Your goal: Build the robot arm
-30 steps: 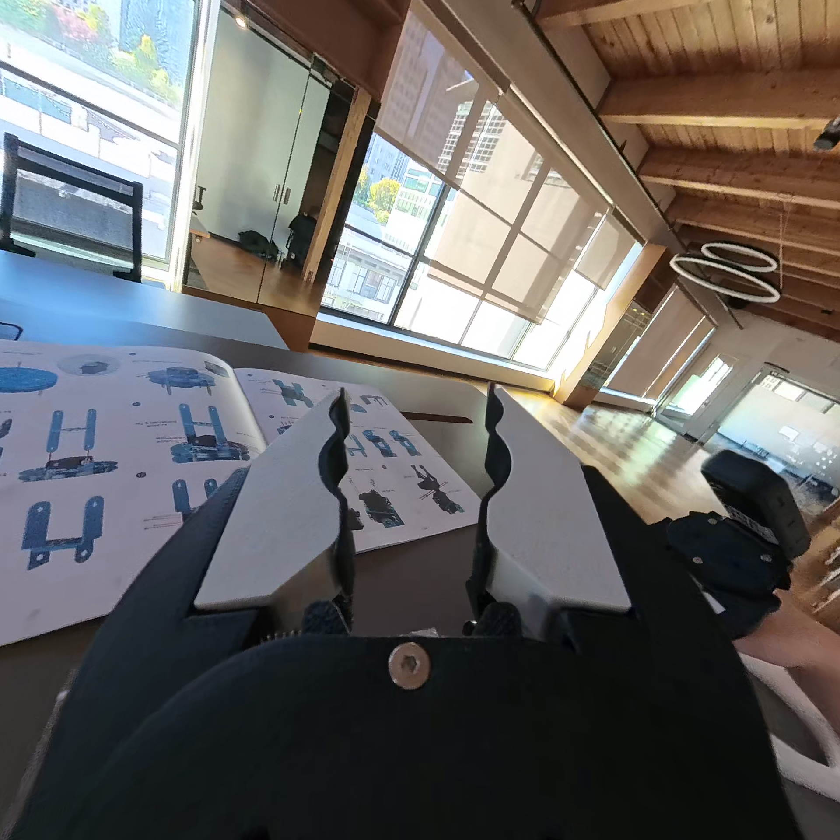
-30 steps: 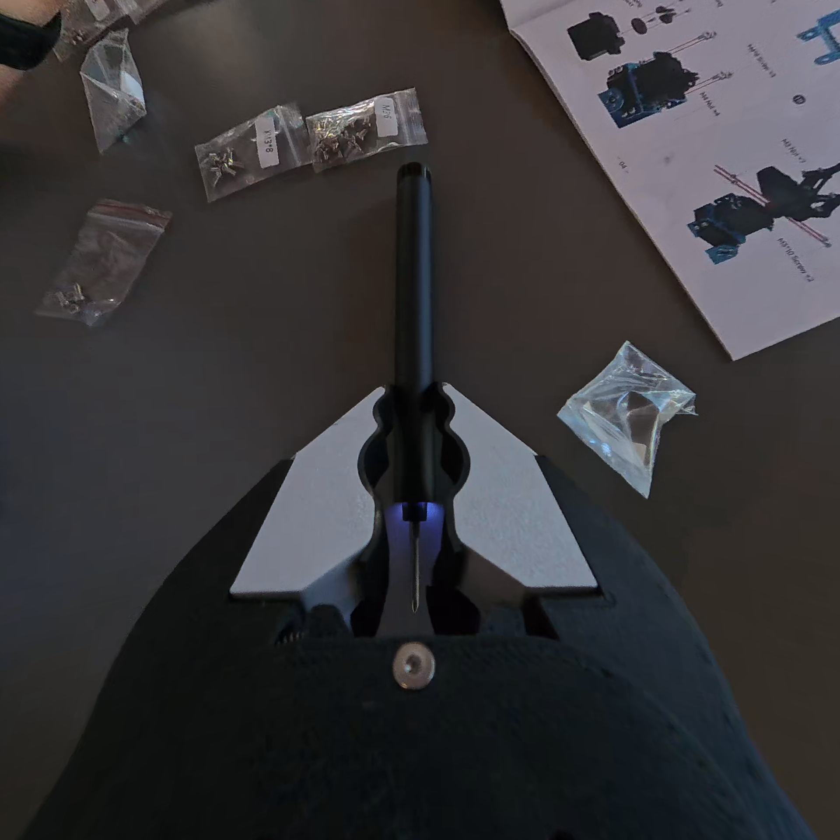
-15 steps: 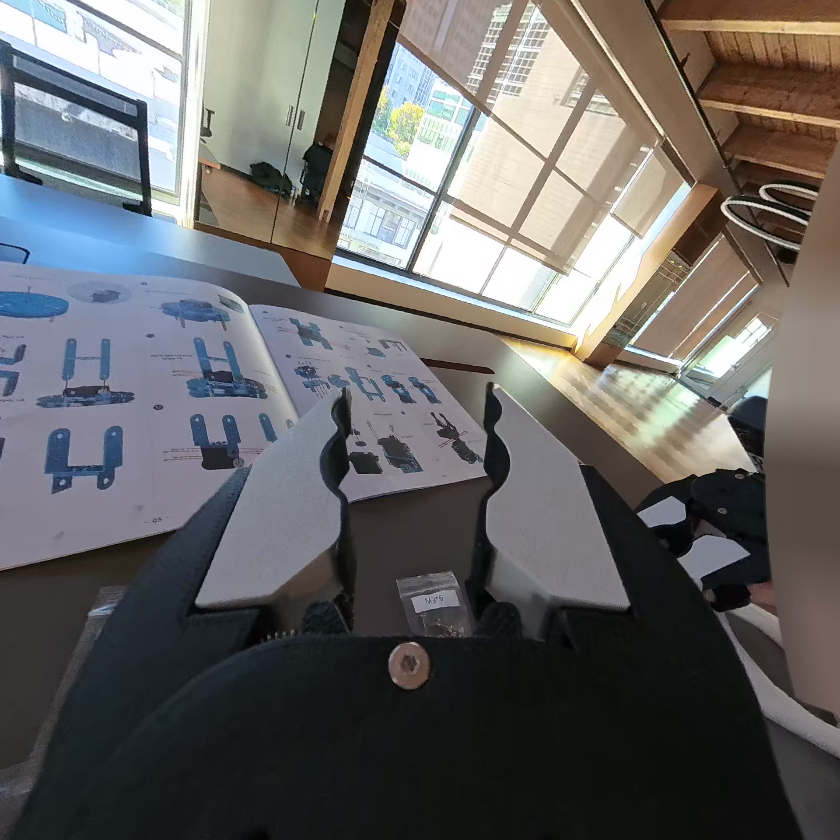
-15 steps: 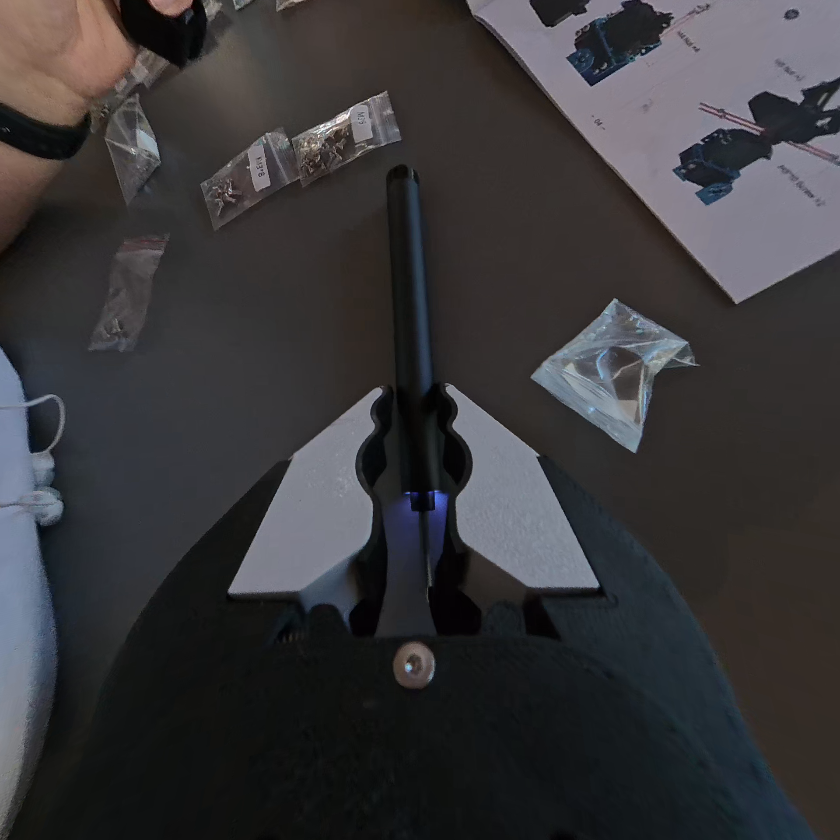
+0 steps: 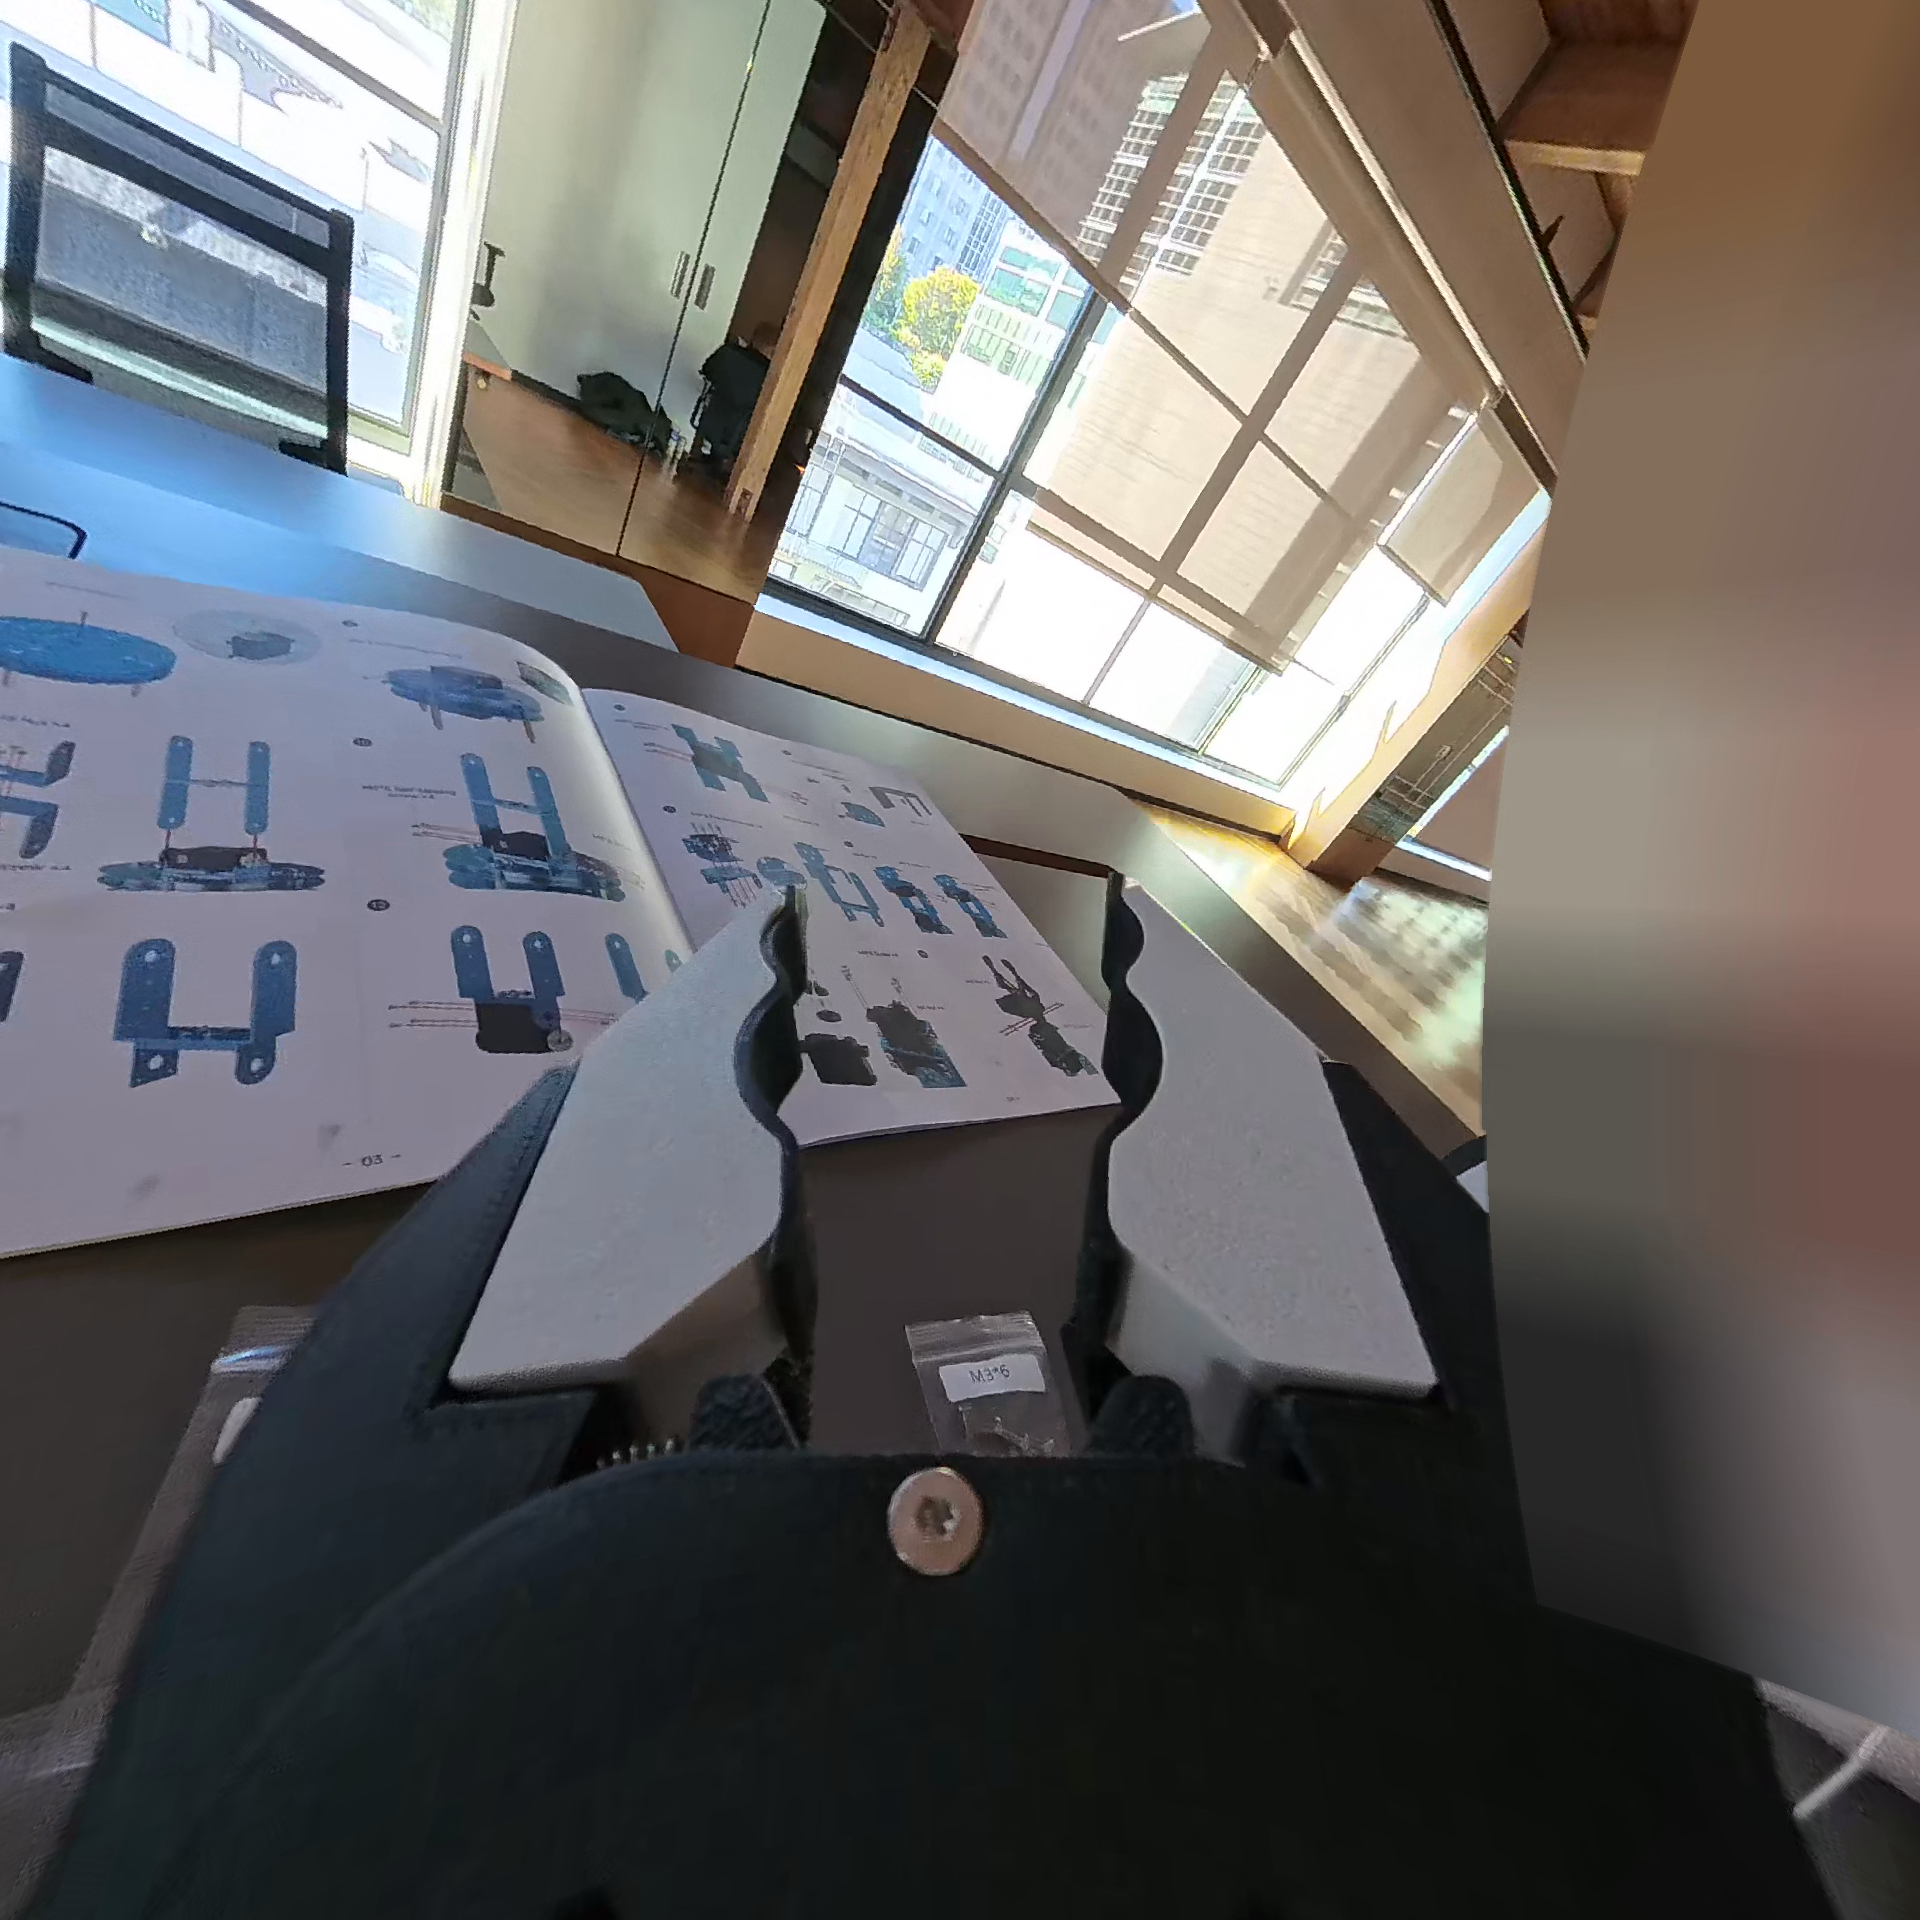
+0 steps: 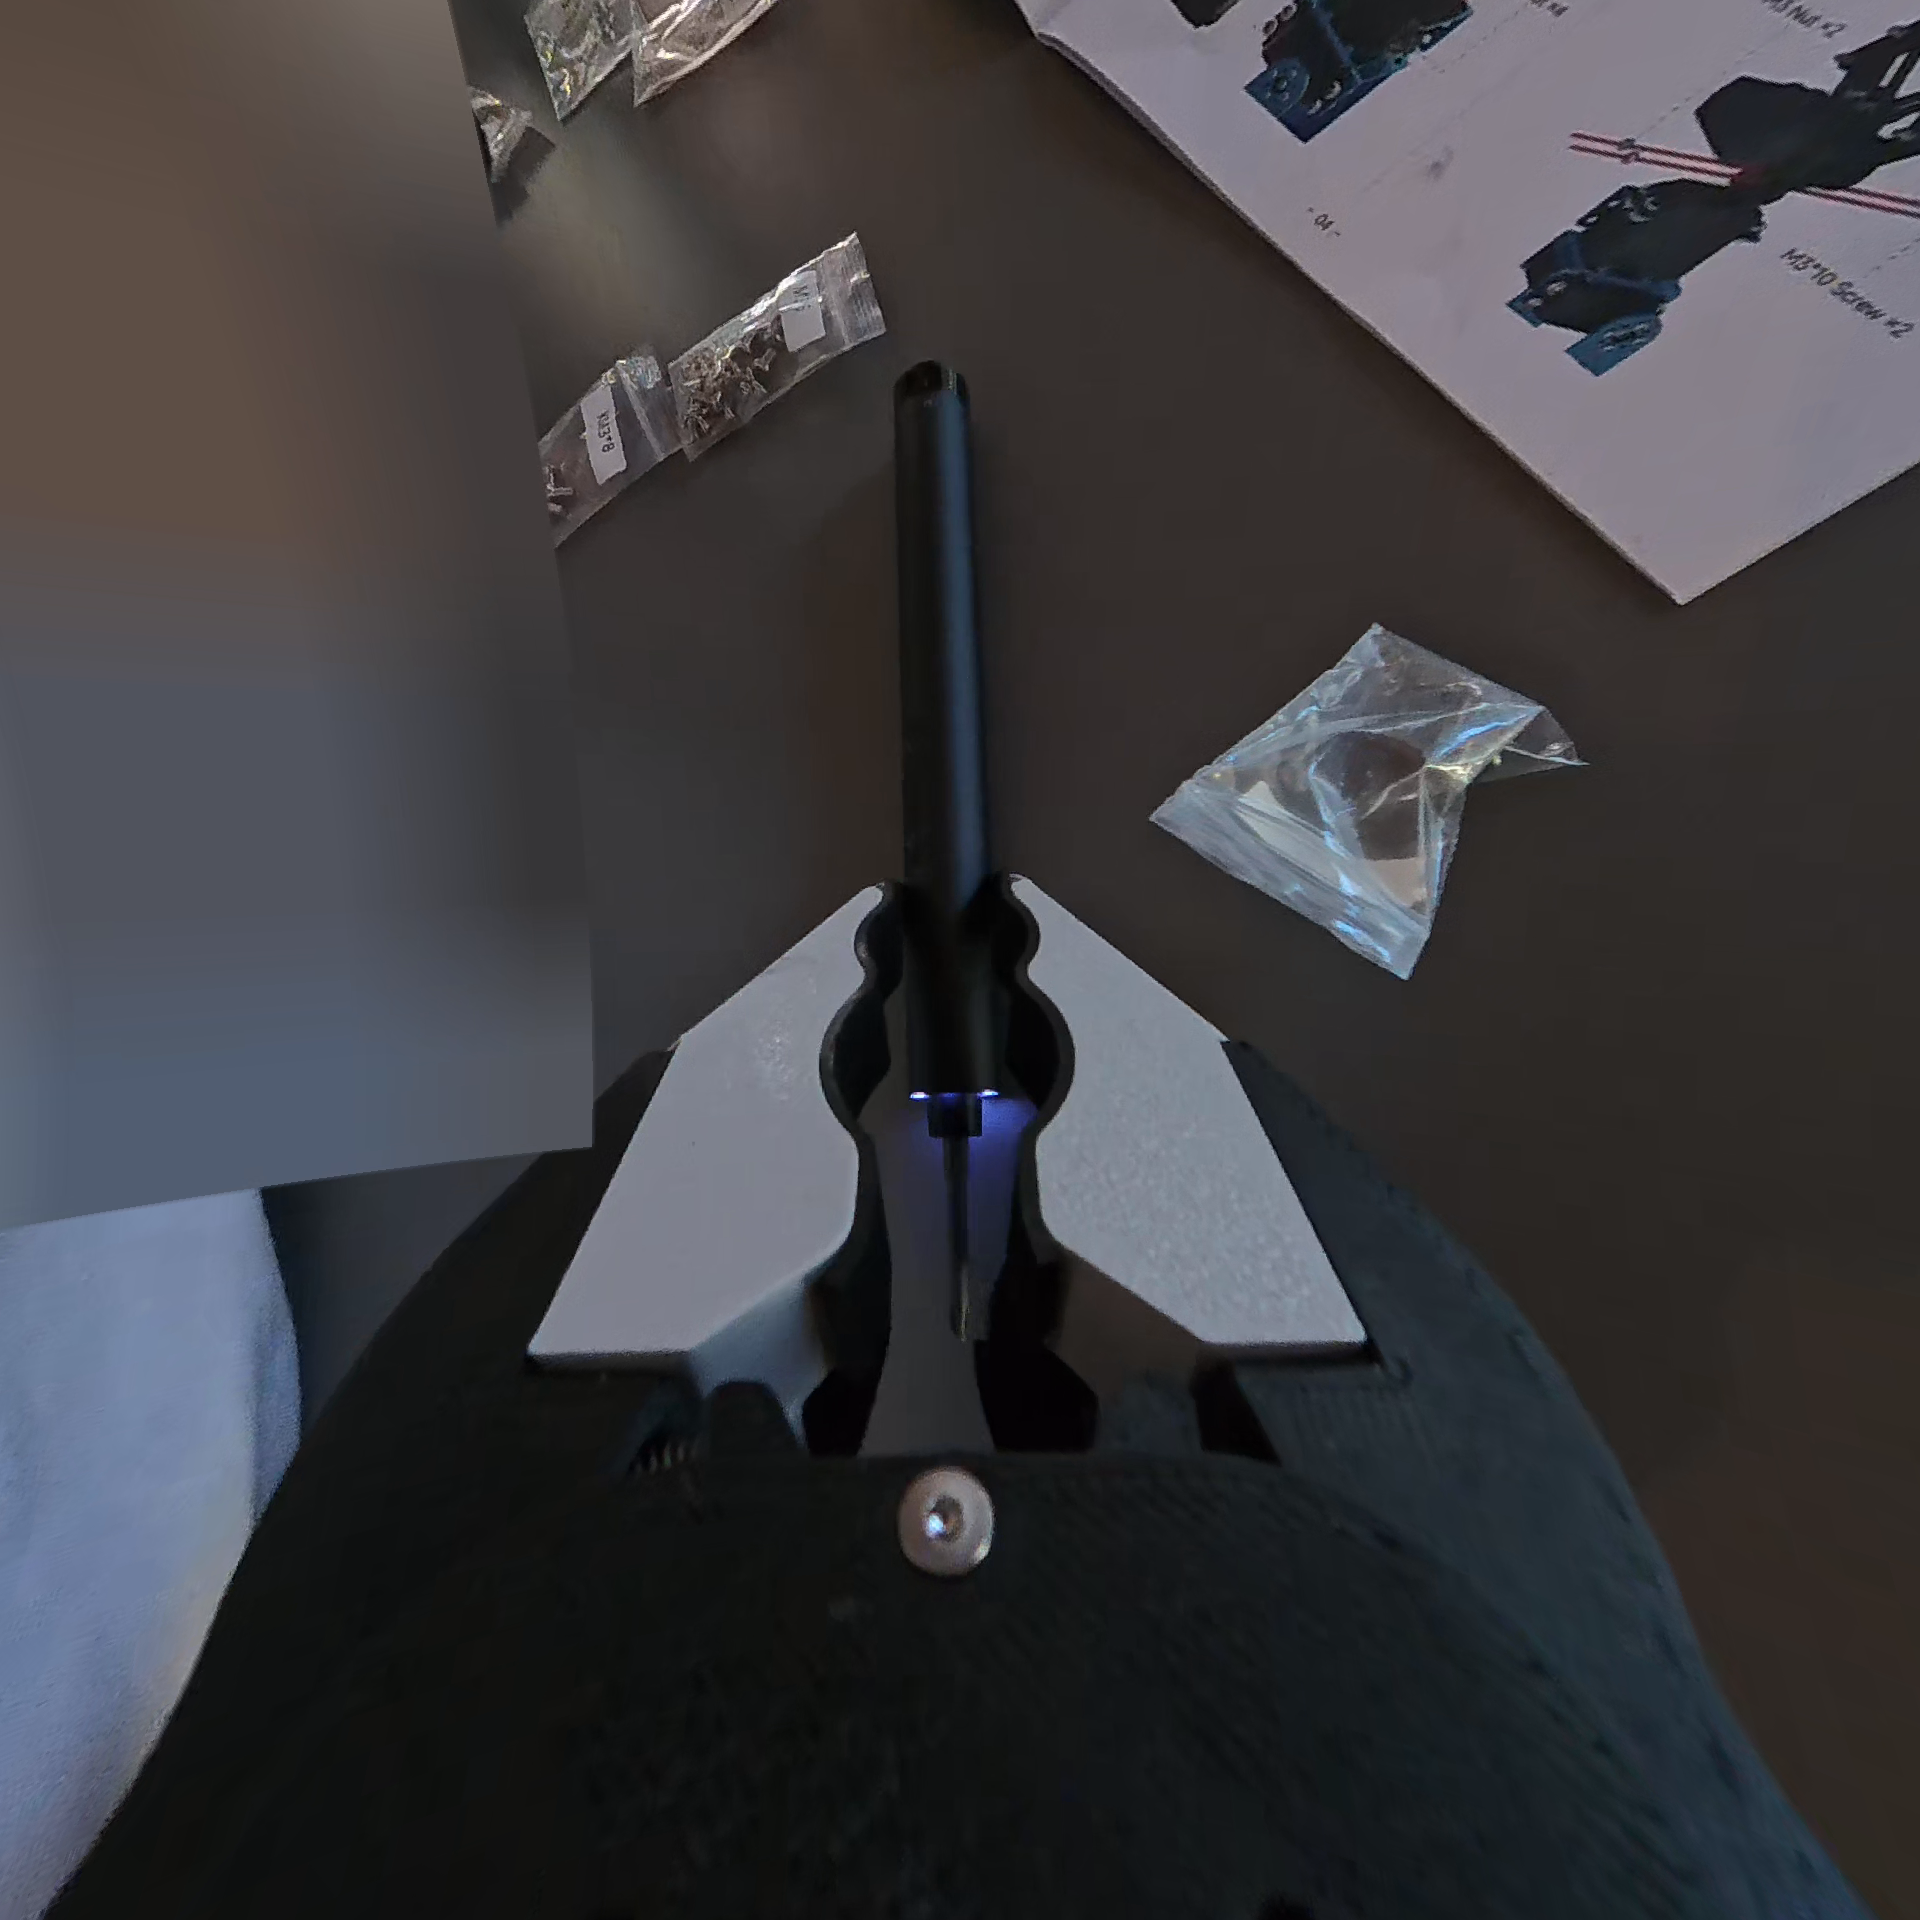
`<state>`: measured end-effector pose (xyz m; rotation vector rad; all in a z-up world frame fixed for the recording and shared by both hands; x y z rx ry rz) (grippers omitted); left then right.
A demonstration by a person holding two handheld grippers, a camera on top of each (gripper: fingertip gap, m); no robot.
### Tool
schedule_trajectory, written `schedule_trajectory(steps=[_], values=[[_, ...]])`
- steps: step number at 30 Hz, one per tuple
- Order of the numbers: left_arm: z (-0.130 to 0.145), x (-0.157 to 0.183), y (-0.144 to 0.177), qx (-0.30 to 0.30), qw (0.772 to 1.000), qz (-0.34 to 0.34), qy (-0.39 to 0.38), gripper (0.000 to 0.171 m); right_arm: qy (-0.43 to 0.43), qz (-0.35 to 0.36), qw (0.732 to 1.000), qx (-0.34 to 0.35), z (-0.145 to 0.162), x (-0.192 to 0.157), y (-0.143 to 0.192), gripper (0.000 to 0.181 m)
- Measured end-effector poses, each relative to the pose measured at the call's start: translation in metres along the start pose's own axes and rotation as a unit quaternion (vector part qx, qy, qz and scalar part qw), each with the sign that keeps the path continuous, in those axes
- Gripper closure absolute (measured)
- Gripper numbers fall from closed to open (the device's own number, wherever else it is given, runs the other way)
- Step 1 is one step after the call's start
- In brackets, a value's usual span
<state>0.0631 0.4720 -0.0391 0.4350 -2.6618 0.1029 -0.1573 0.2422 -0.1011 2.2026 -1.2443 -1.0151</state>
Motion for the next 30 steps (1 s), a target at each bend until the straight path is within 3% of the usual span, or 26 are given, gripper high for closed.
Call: schedule_trajectory(steps=[30], values=[[-0.003,-0.0017,0.0046,0.005,1.0,-0.001,0.003,0.126,-0.034,-0.031,0.999,0.006,0.0,0.0072,-0.0006,0.164]])
Point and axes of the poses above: each gripper's, where its closed fingertips meet, y back along the fingers, z out of its underside, x = y × z across the jaws, the point moved 9 cm from there along y, back along the fingers, and after that the axes turned 3 degrees about -y, right-handed, at the moved point
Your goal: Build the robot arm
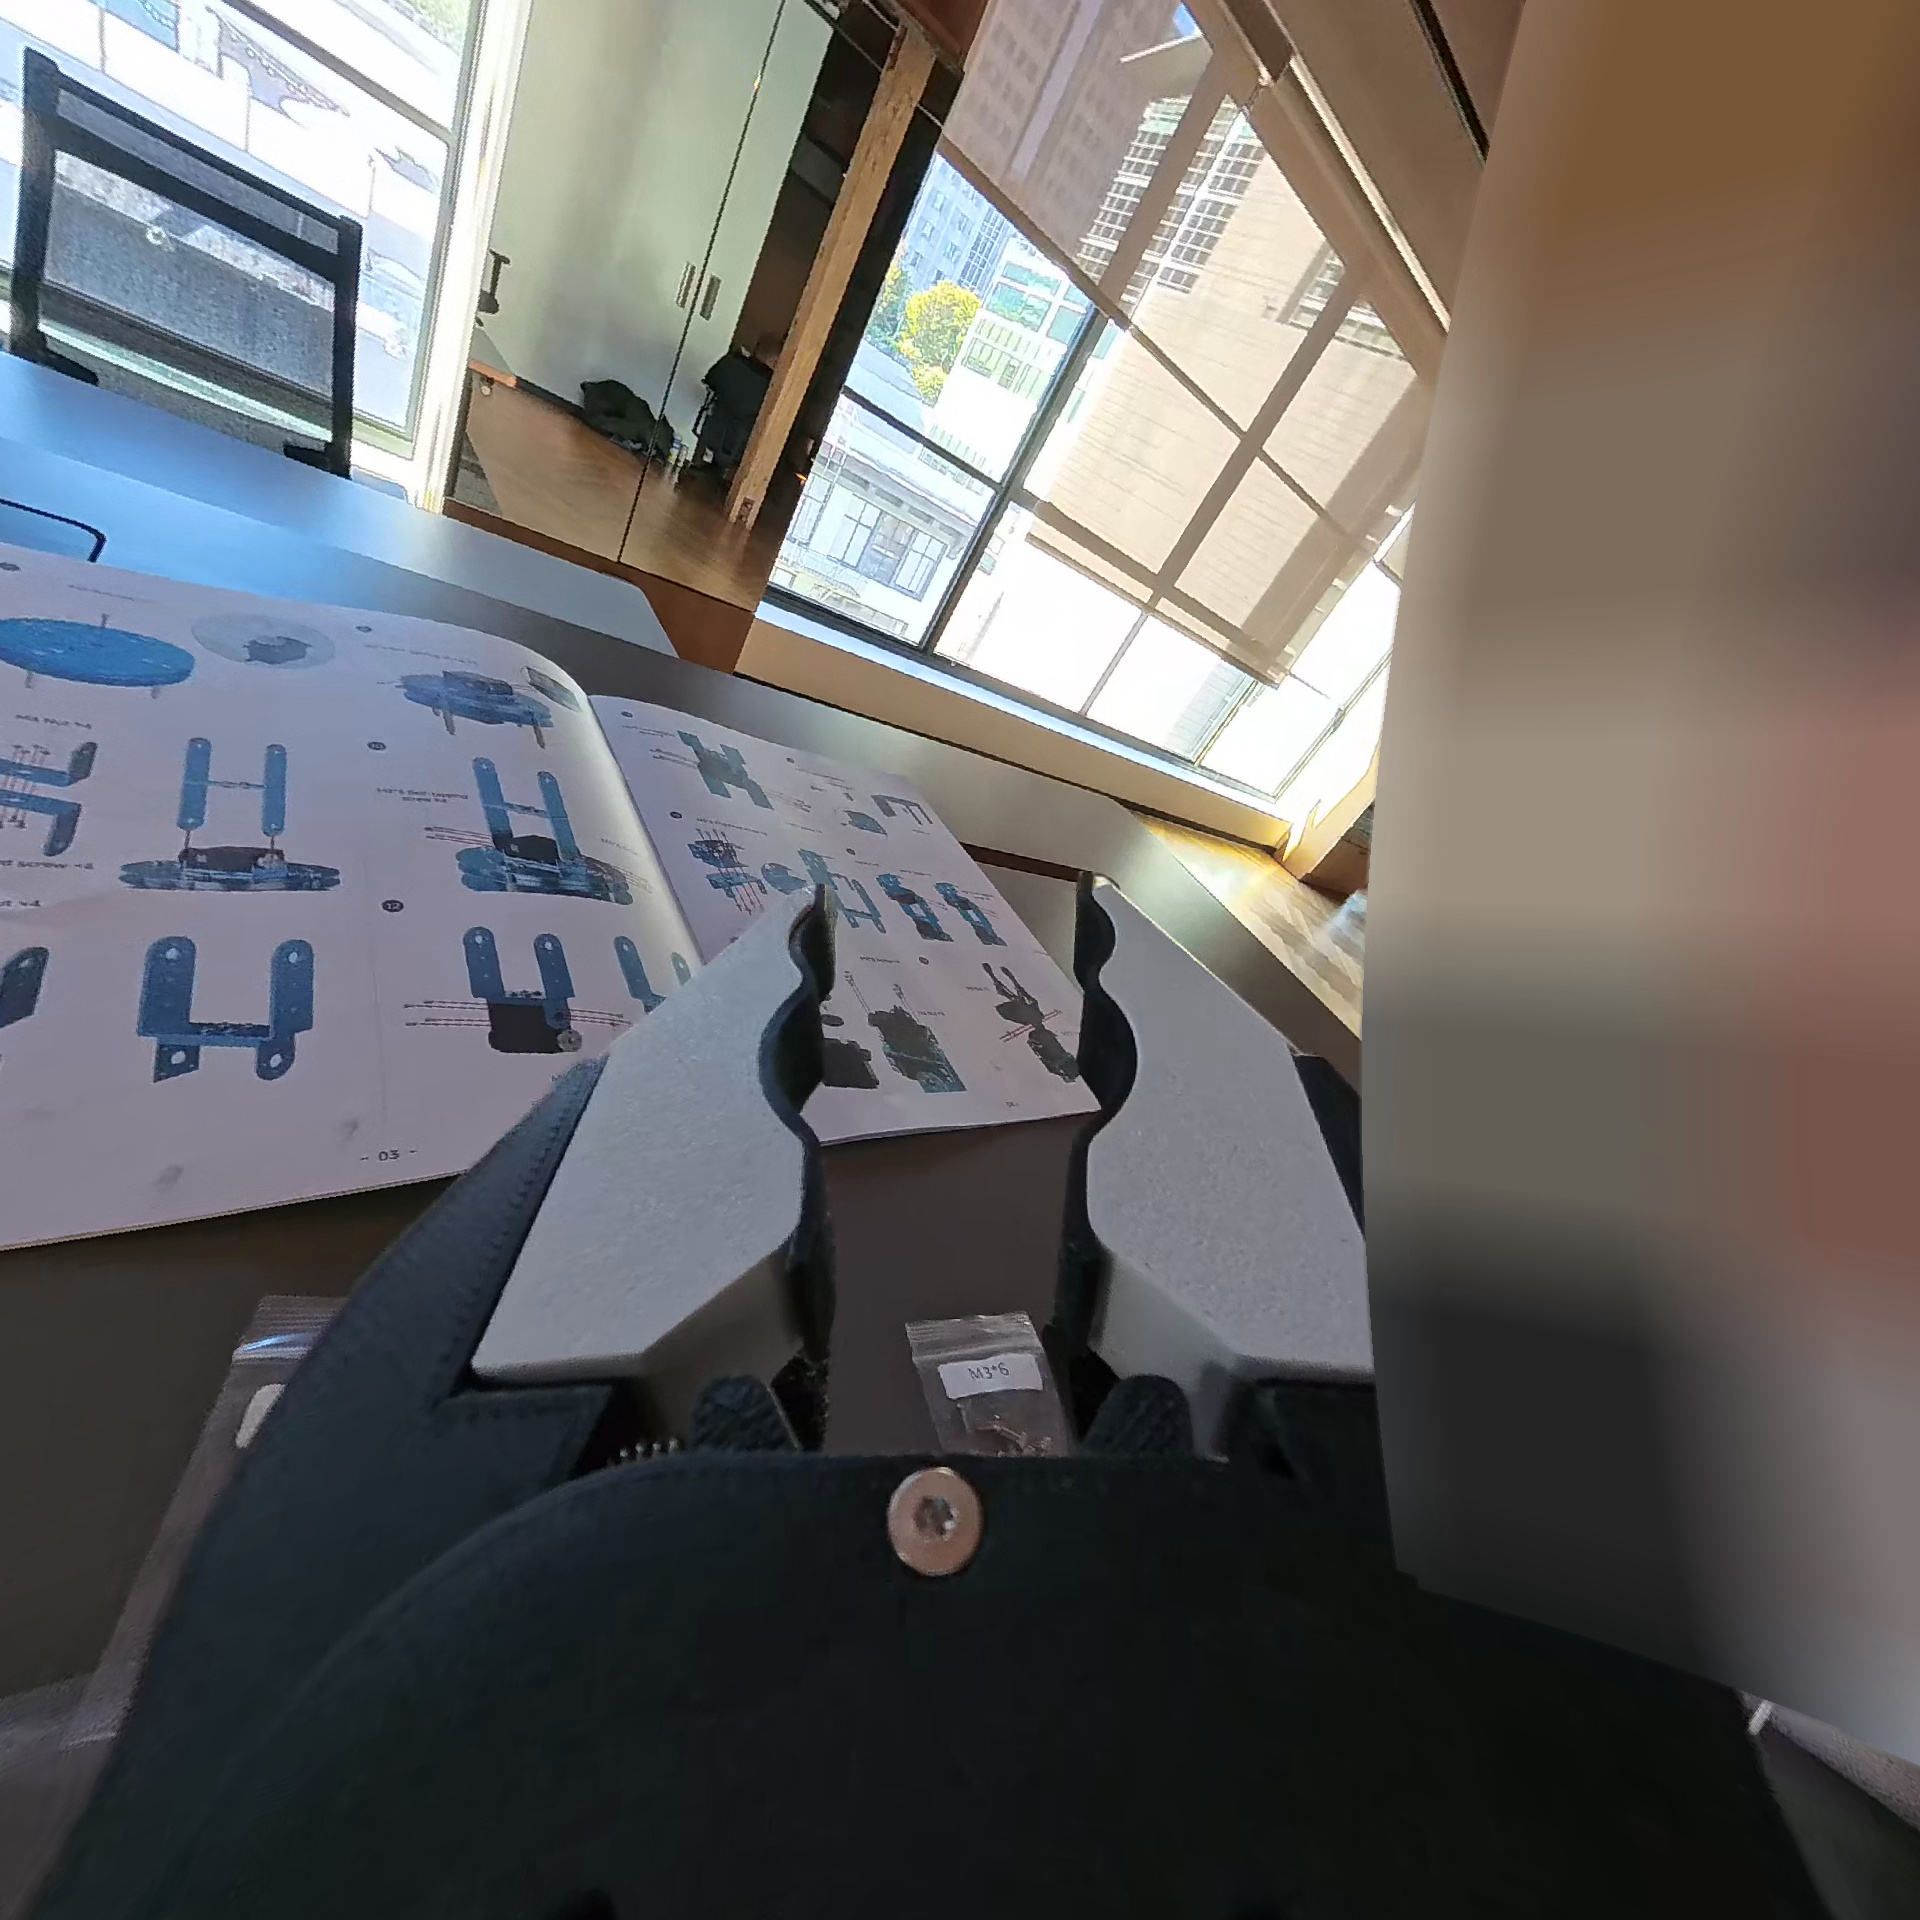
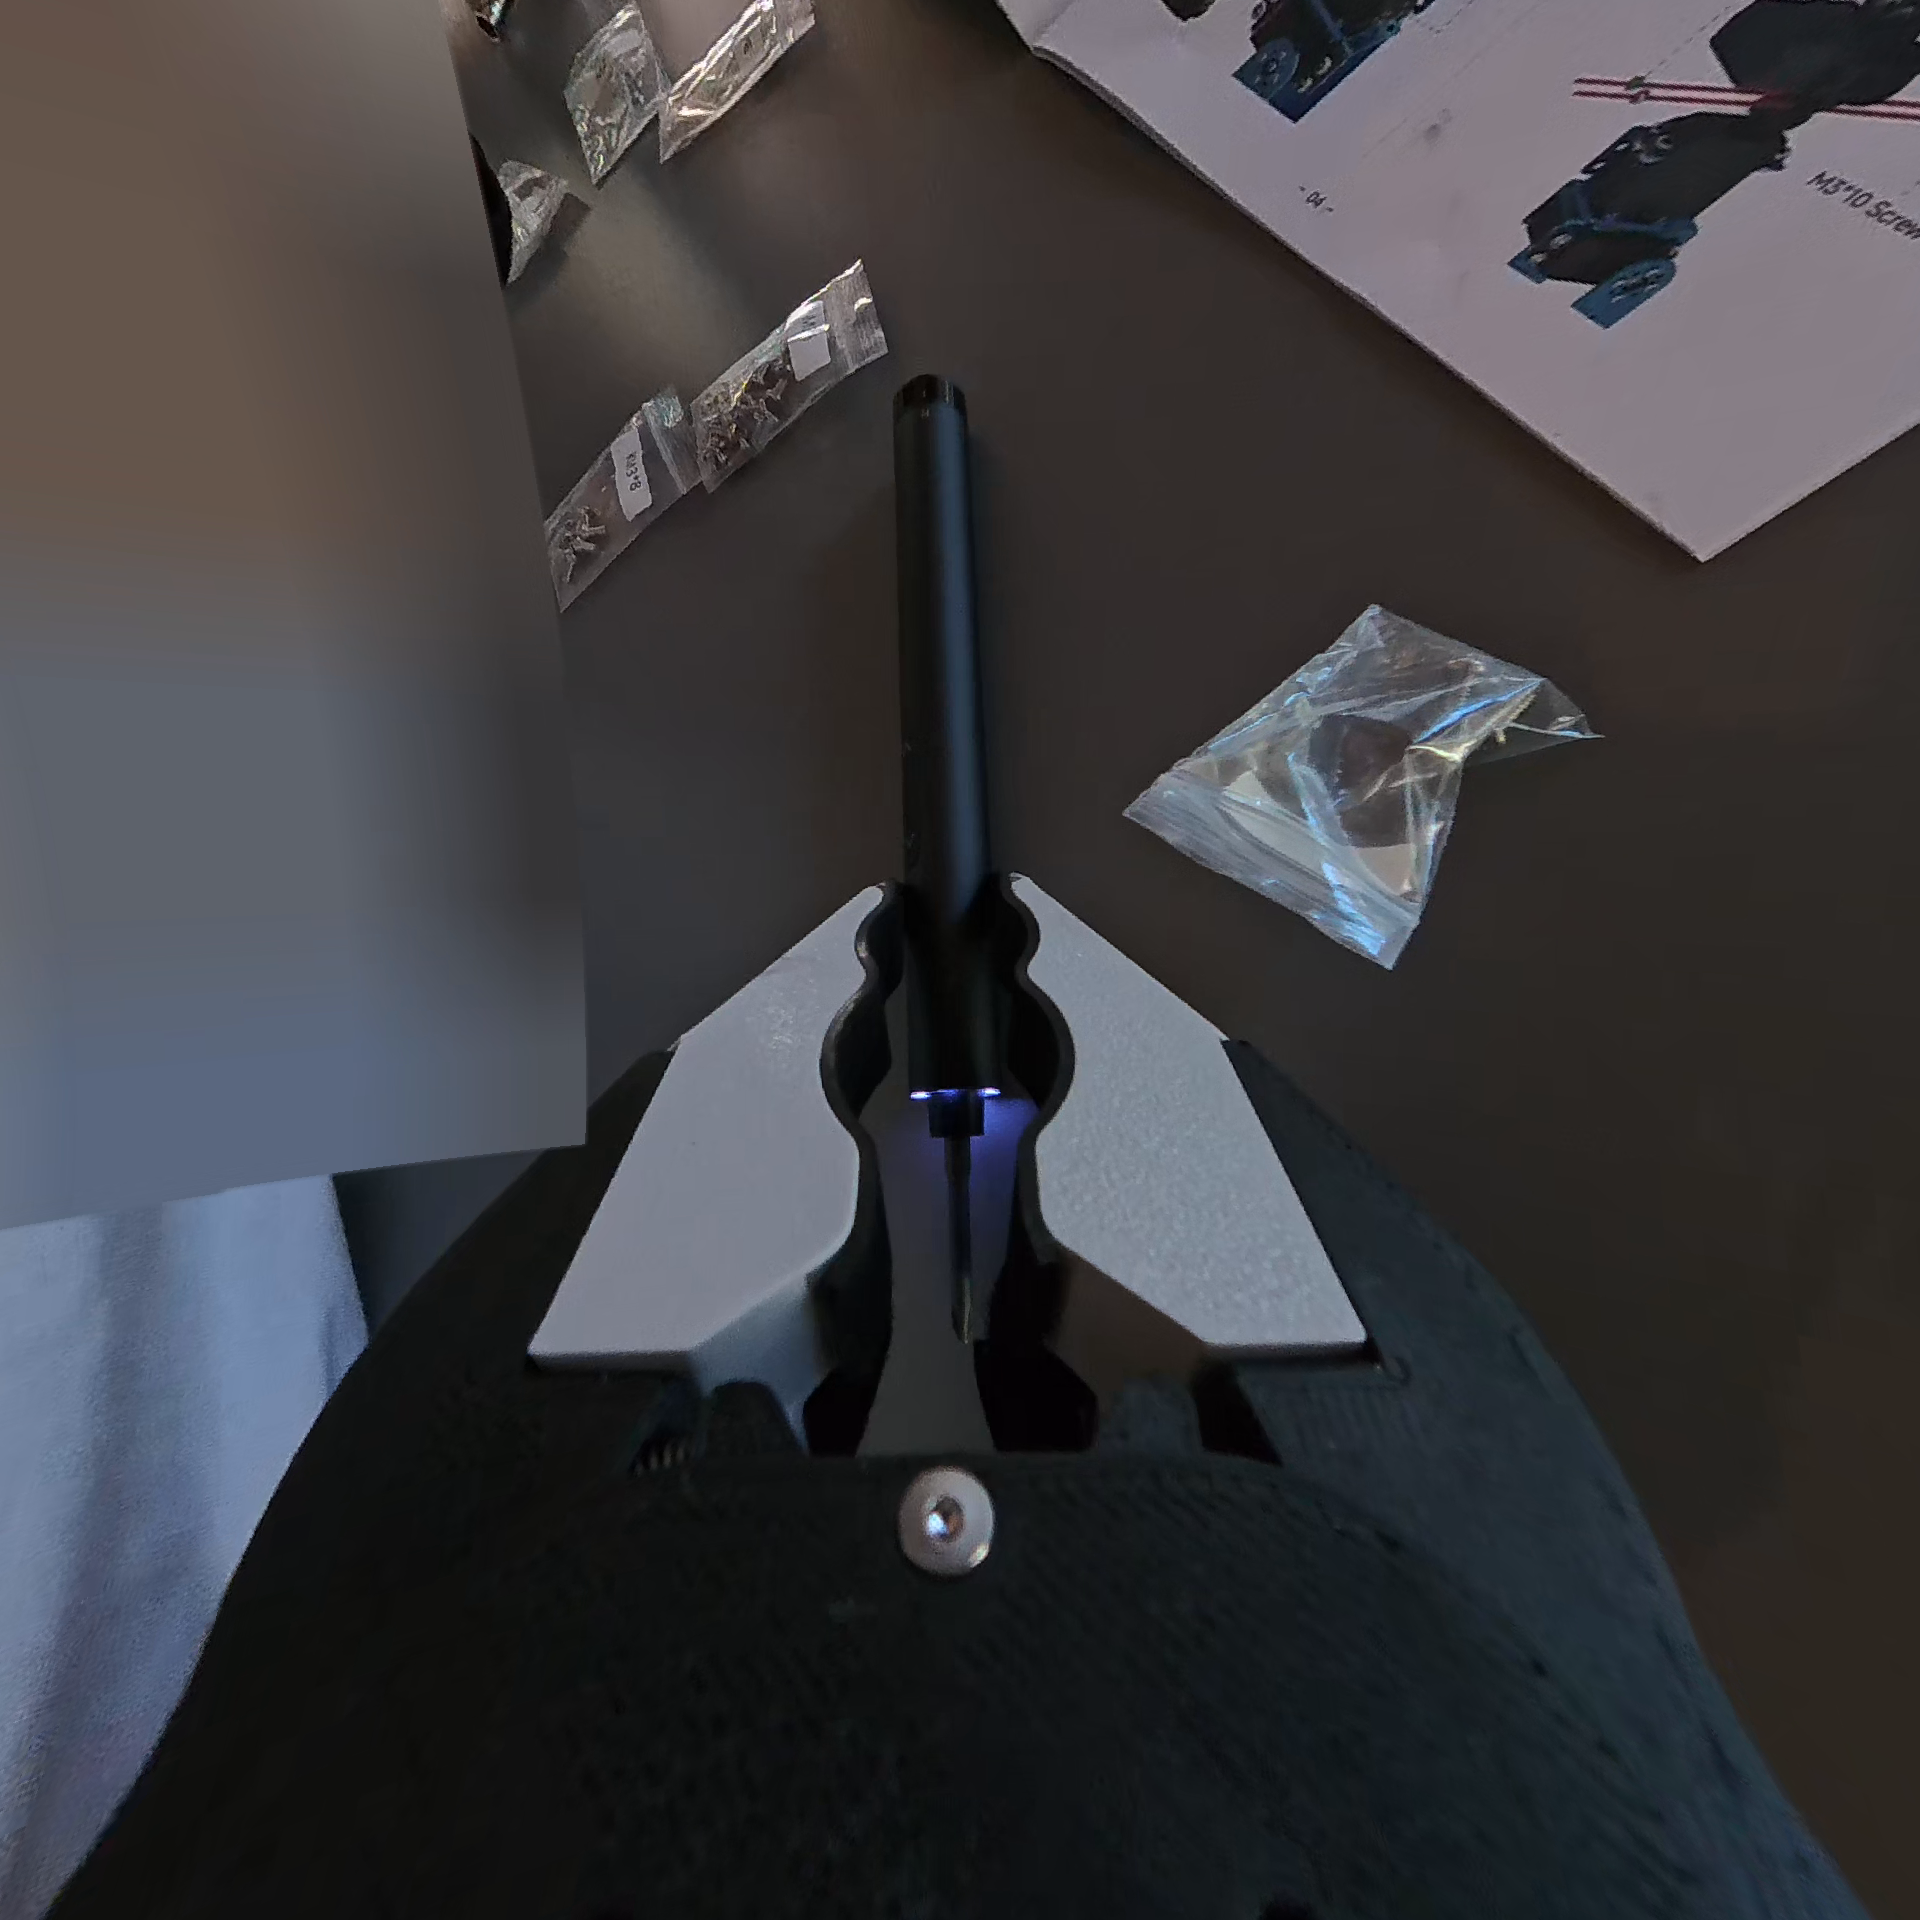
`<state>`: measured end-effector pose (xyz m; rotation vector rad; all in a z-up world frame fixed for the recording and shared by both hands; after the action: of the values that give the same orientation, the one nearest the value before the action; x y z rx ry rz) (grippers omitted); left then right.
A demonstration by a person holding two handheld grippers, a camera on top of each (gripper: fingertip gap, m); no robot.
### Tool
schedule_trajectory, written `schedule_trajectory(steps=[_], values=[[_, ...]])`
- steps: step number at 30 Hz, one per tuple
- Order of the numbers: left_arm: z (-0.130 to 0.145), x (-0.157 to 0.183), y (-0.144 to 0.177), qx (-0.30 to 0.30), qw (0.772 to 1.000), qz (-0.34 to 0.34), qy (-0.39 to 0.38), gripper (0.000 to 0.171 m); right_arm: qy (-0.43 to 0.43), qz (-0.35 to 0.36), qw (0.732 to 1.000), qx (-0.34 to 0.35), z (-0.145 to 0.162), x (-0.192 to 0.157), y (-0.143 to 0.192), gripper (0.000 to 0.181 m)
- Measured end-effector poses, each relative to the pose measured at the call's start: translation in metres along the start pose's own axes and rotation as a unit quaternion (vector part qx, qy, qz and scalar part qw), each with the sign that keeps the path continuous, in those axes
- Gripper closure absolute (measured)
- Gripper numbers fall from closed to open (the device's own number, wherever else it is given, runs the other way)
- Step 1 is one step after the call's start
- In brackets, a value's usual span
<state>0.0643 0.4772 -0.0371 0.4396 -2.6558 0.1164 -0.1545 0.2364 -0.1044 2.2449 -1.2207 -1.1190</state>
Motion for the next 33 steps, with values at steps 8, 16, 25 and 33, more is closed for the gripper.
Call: schedule_trajectory(steps=[8,16,25,33], values=[[-0.001,0.0,0.001,0.001,1.0,-0.001,0.002,0.126,0.0,0.0,1.0,0.0,0.0,0.0,0.0,0.164],[-0.003,0.0,0.003,0.005,1.0,-0.001,0.003,0.127,0.0,0.0,1.0,0.0,0.0,0.0,0.0,0.164],[-0.011,0.003,0.007,0.017,1.0,-0.001,0.001,0.128,-0.003,-0.003,1.0,-0.001,0.0,0.0,0.0,0.164],[-0.021,0.011,0.011,0.031,0.998,0.032,0.036,0.127,0.025,0.021,0.999,-0.027,-0.003,-0.007,0.0,0.163]])
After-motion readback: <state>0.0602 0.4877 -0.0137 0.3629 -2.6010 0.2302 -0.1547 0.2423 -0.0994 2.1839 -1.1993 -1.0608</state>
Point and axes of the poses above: each gripper's, where its closed fingertips meet, y back along the fingers, z out of its underside, x = y × z across the jaws, the point moved 9 cm from there along y, back along the fingers, and after that the axes turned 3 degrees about -y, right-handed, at the moved point
